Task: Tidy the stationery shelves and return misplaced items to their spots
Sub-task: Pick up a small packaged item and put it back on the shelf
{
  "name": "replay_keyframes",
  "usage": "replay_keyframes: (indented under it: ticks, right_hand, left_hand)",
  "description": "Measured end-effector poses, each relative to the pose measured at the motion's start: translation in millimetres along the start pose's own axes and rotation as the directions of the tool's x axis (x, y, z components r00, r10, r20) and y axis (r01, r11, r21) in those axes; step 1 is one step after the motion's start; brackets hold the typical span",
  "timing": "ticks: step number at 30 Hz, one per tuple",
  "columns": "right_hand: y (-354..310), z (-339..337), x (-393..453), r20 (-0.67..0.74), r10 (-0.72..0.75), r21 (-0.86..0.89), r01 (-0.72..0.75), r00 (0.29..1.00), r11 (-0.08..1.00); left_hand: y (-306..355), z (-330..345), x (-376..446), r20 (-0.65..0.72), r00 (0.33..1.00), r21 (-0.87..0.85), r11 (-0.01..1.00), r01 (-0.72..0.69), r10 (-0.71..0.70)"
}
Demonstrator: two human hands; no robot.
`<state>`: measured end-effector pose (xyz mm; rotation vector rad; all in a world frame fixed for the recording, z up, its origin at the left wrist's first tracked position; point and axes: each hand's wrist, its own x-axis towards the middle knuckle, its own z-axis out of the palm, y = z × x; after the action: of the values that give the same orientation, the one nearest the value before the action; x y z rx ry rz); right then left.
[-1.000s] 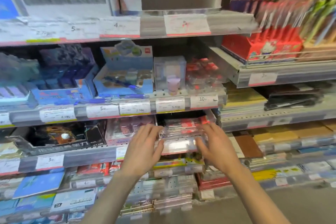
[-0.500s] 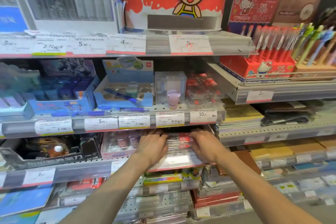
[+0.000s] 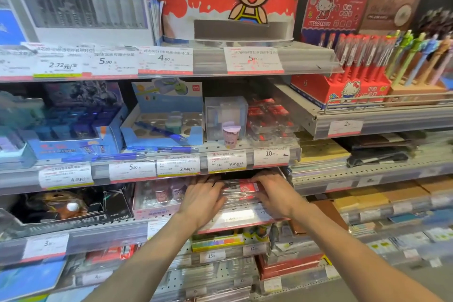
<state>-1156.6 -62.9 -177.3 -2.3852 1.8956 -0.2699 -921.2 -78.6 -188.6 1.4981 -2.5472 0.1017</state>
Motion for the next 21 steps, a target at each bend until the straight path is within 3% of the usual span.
replay_keyframes:
  ticks: [9,16,21]
  right_hand:
    - [-3,-13,-13,-0.002,-0.052,0.013,0.052,0.999,0.999]
    - [-7,-25,-38,-0.046,-0.194,-0.009,0.194,0.98,0.981]
    - [-14,-44,-57,-0.078,-0.224,0.004,0.225,0.972,0.974]
  left_hand:
    - [-1,-4,-9,-0.07,0.997,-0.074,0.997,-0.02,0.015]
    - [-12,-12,-32,-0.179,0.967,-0.069,0.978,-0.196,0.181]
    - [-6,-32,-50,-0.205,0.954,-0.138,0.958,-0.25,0.22]
